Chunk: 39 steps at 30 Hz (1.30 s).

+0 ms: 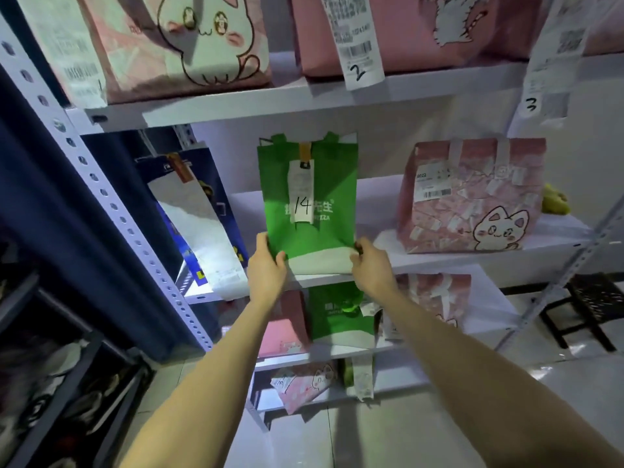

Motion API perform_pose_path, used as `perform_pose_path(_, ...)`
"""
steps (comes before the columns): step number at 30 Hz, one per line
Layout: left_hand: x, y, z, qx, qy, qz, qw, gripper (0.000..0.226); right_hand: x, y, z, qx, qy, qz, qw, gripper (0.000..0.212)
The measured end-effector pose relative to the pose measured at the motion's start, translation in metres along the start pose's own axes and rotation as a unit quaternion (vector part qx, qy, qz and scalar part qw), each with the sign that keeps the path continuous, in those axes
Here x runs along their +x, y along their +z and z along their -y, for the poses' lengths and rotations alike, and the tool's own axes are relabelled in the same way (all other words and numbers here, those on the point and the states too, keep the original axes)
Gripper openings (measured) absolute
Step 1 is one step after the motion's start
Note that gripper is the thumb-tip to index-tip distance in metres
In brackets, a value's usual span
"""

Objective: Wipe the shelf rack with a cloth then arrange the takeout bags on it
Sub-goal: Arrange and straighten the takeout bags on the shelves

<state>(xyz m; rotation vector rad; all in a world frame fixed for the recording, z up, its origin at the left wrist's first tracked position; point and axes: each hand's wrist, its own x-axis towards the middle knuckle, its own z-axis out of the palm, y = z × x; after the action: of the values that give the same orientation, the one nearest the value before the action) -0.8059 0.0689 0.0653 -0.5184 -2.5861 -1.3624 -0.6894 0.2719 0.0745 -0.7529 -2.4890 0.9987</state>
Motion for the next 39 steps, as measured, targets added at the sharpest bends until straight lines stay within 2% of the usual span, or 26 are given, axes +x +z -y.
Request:
perform_pose_path(5, -0.015, -0.005, 0.02, 0.002, -0.029, -0.041, 0.999, 0.012, 0.005, 0.001, 0.003, -0.007, -0.026, -0.007, 1.0, 0.023)
perform_pose_path(11, -0.026, -0.011, 0.024, 0.003, -0.02, -0.042, 0.999, 0.012, 0.008, -0.001, 0.01, -0.026, -0.014, 0.031, 0.999, 0.031)
perform_pose_path(14, -0.026, -0.014, 0.023, 0.008, -0.026, -0.03, 0.999, 0.021, 0.007, -0.005, 0.009, -0.017, -0.004, 0.04, 0.999, 0.029)
perform_pose_path(16, -0.031, -0.018, 0.023, 0.0, -0.021, -0.028, 0.999, 0.028, 0.001, -0.009, 0.004, -0.012, -0.011, 0.019, 1.0, 0.029)
perform_pose_path(19, -0.055, -0.021, 0.032, -0.009, 0.0, -0.058, 0.998, 0.029, -0.03, -0.009, -0.02, 0.033, -0.025, -0.062, 0.997, 0.024)
perform_pose_path(21, -0.079, -0.017, 0.044, 0.016, 0.004, -0.057, 0.998, 0.026, -0.059, -0.001, -0.045, 0.047, -0.026, -0.067, 0.996, 0.018)
perform_pose_path(23, -0.1, -0.007, 0.06, 0.05, 0.006, 0.017, 0.999, 0.022, -0.08, 0.011, -0.075, 0.02, -0.029, -0.001, 0.999, 0.02)
perform_pose_path(25, -0.113, 0.005, 0.071, 0.101, 0.013, 0.154, 0.983, 0.02, -0.092, 0.022, -0.103, -0.04, -0.03, 0.113, 0.992, 0.026)
perform_pose_path(27, -0.12, 0.018, 0.073, 0.159, 0.016, 0.293, 0.943, 0.027, -0.098, 0.026, -0.126, -0.084, -0.012, 0.229, 0.97, 0.034)
perform_pose_path(29, -0.126, 0.033, 0.07, 0.205, 0.02, 0.381, 0.901, 0.036, -0.102, 0.023, -0.145, -0.112, 0.006, 0.29, 0.95, 0.038)
perform_pose_path(32, -0.133, 0.057, 0.061, 0.242, 0.027, 0.429, 0.87, 0.046, -0.101, 0.01, -0.173, -0.14, -0.01, 0.303, 0.943, 0.038)
perform_pose_path(39, -0.144, 0.116, 0.024, 0.255, 0.033, 0.424, 0.869, 0.046, -0.085, -0.034, -0.235, -0.132, -0.022, 0.28, 0.951, 0.034)
